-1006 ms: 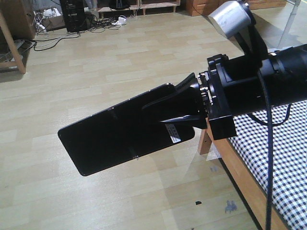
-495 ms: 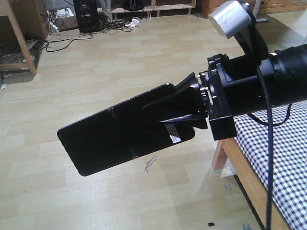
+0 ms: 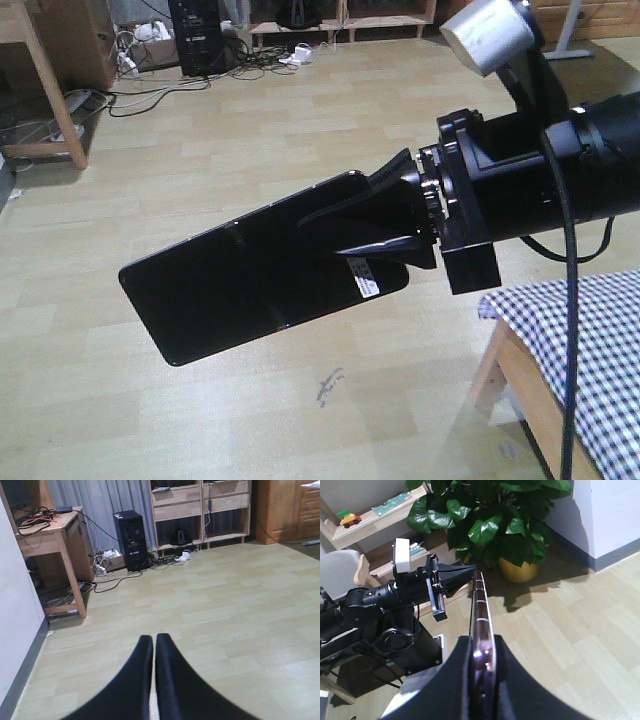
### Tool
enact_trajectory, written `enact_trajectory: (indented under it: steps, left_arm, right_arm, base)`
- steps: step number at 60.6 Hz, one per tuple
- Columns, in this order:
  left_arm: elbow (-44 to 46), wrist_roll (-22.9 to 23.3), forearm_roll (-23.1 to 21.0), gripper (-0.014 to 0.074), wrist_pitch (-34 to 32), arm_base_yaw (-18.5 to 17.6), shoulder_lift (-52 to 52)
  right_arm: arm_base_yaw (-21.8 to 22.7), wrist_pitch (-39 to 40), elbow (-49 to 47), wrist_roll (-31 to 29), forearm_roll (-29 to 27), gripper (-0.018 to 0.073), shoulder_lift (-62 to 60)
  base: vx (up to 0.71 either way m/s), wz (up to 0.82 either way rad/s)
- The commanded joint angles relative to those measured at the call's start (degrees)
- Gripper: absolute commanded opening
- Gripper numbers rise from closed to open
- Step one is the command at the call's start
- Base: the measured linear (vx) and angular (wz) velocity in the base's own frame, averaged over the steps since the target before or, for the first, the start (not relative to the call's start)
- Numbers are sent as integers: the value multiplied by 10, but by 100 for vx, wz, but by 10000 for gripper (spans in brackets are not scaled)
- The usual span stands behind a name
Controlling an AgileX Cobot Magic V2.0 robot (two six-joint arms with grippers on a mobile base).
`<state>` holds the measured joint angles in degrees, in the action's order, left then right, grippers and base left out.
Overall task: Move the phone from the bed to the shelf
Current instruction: 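Hold the phone in the right gripper while the base turns away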
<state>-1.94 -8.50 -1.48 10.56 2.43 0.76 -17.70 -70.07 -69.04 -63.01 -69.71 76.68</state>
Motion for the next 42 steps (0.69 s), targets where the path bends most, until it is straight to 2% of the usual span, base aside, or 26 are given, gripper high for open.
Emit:
enact_trajectory:
  steps: [1,23,42]
  left_arm:
    - [12,3,-5,1,-41,-2,8]
    - [12,3,-5,1,-41,-2,8]
    - [12,3,-5,1,-41,-2,8]
  right_arm:
    - [0,-36,-15,-3,-53,-2,-18]
    - [0,-36,-15,-3,-53,-2,-18]
    - [0,-36,-15,-3,-53,-2,-18]
  base:
    - [35,16]
    - [37,12]
    - [39,-2]
